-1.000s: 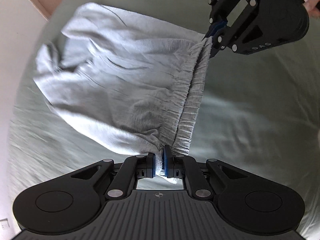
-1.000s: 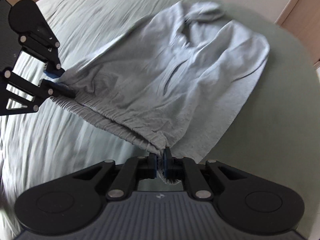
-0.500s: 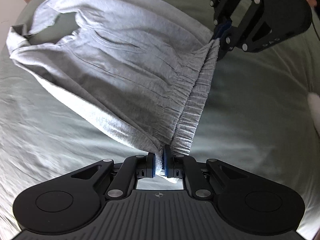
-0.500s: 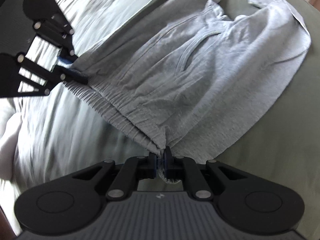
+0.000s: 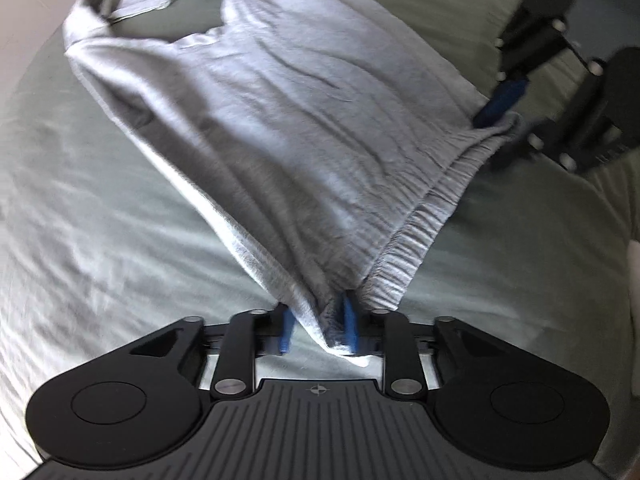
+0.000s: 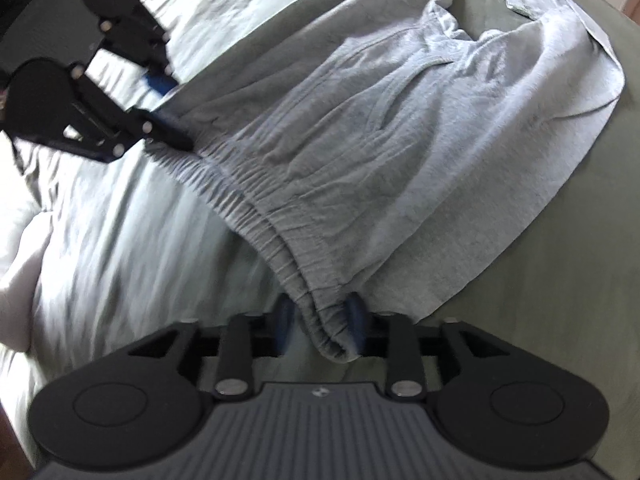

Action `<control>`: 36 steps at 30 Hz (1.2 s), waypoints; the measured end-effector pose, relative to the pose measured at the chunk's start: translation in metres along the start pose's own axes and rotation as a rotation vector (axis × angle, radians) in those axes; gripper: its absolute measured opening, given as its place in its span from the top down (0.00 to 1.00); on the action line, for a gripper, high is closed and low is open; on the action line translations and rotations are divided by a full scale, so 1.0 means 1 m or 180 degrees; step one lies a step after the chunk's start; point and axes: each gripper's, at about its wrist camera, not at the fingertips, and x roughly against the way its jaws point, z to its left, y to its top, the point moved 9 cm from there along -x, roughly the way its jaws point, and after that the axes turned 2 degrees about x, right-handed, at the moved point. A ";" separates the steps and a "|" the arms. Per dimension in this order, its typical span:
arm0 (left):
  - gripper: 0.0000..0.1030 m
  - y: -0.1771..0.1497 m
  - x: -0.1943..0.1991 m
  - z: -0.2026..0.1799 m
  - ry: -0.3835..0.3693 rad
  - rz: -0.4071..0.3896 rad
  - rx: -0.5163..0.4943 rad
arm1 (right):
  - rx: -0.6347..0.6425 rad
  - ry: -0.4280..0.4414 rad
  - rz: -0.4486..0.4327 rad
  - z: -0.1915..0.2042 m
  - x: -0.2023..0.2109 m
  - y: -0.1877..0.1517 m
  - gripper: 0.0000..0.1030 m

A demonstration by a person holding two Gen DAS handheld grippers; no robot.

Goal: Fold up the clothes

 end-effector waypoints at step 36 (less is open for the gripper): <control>0.83 0.037 -0.006 -0.049 -0.0048 -0.0070 -0.0894 | 0.0450 -0.0004 -0.0416 -0.035 0.018 0.023 0.65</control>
